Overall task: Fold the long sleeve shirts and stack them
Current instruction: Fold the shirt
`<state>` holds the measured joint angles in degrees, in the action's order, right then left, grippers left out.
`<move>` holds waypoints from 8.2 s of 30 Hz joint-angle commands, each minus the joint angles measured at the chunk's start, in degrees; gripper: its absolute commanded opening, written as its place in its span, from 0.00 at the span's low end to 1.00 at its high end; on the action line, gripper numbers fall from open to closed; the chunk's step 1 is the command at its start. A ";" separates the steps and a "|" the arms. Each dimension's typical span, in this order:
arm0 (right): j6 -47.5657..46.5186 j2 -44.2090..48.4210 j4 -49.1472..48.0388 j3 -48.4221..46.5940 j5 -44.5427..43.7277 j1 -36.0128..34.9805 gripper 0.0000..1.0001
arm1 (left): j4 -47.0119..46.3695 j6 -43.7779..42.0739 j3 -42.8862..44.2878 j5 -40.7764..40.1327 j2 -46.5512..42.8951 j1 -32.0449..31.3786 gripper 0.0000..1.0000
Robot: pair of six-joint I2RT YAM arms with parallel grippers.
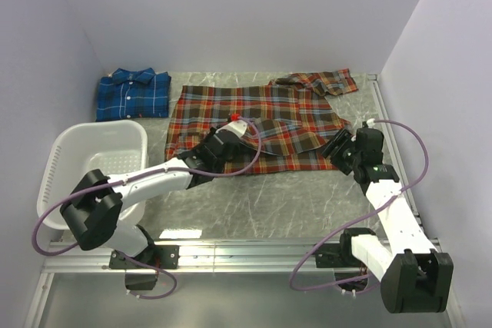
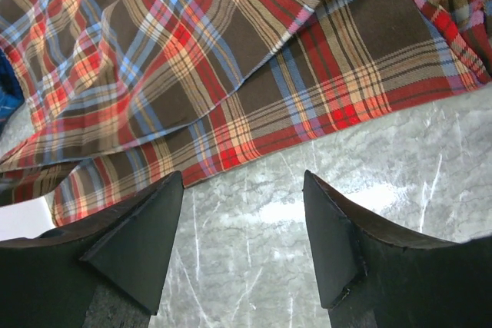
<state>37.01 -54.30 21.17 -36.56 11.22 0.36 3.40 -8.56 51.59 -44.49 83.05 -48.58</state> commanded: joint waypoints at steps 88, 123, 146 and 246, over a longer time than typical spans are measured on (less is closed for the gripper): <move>-4.58 -9.24 -7.63 -1.50 6.35 -3.35 0.65 | 18.48 61.65 10.61 35.01 7.83 28.63 0.00; 1.38 -17.05 -20.62 -8.44 14.78 -3.96 0.65 | 32.29 47.40 26.64 28.38 8.72 25.82 0.72; 15.46 -43.79 -42.98 -1.06 16.47 12.02 0.62 | 21.03 53.82 1.58 46.33 14.69 28.80 0.63; -6.07 -13.10 2.65 -12.74 -9.04 -2.10 0.60 | 33.34 50.83 3.33 38.07 -1.57 30.47 0.77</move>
<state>32.29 -66.87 25.17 -44.82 0.05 1.83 35.40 42.70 51.13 -6.26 84.79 -18.31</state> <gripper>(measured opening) 0.600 0.765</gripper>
